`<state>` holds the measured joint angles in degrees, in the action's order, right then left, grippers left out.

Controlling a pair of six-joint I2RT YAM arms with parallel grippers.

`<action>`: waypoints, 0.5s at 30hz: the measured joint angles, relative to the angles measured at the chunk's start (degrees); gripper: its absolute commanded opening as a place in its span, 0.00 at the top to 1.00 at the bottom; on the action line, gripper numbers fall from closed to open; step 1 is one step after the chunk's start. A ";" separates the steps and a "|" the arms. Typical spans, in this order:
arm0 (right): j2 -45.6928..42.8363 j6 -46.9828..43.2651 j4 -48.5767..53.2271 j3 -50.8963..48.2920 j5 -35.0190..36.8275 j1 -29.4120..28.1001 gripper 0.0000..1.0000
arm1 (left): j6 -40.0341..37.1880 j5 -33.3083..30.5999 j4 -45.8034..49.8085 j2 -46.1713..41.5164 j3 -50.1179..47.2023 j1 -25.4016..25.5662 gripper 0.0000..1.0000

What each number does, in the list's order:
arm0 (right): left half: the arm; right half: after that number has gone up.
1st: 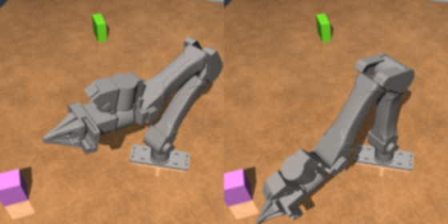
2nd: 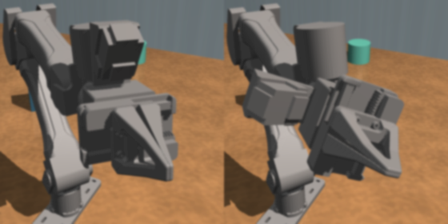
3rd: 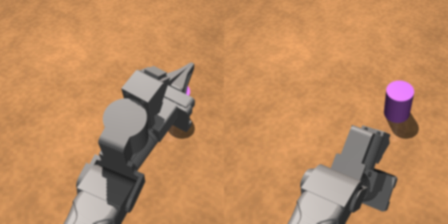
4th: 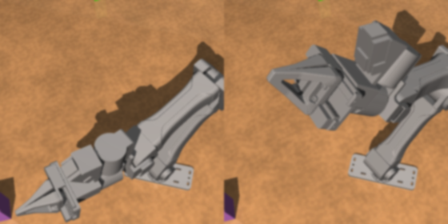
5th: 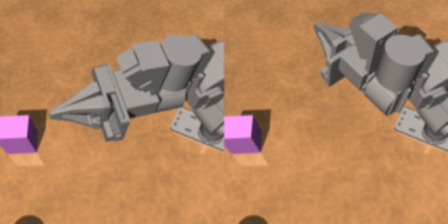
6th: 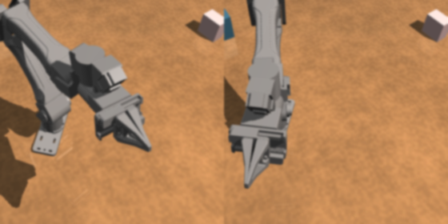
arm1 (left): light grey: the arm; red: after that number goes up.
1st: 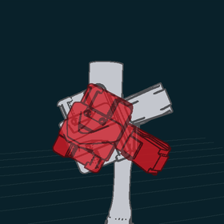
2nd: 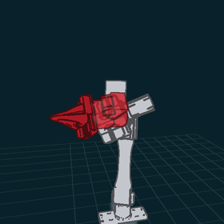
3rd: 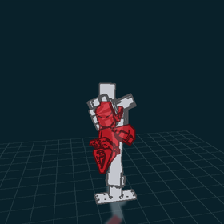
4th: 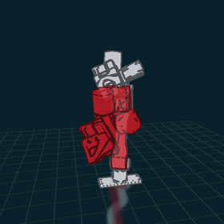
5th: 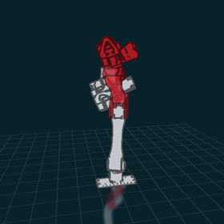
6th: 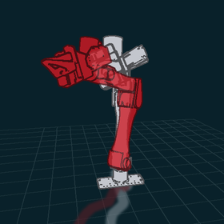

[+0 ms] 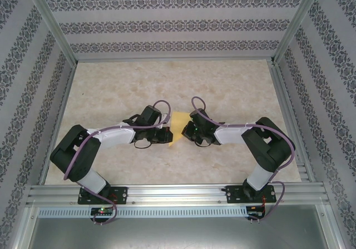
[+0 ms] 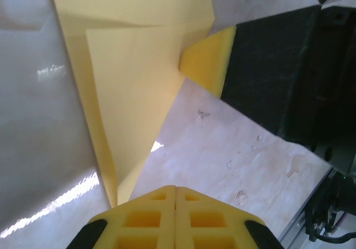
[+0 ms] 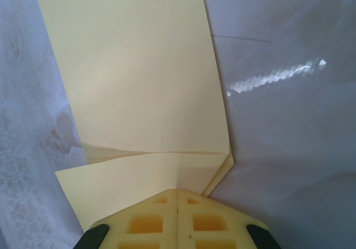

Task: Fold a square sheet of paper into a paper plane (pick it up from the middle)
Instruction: Third fold the triangle at the center of the table.

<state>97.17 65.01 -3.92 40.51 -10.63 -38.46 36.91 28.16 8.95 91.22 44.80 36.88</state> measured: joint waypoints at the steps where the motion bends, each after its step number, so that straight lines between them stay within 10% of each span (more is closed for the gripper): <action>1: 0.02 0.00 0.00 0.00 0.00 0.00 1.00 | 0.02 0.00 -0.04 0.59 0.35 0.00 0.94; 15: -0.22 -2.01 -0.33 -0.02 -0.24 0.00 1.00 | 0.07 -0.50 -0.42 6.99 0.81 0.00 1.00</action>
<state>96.95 63.00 -4.25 40.49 -10.87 -38.46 36.97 27.66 8.54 98.21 45.60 36.88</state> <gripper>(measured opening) 0.047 0.055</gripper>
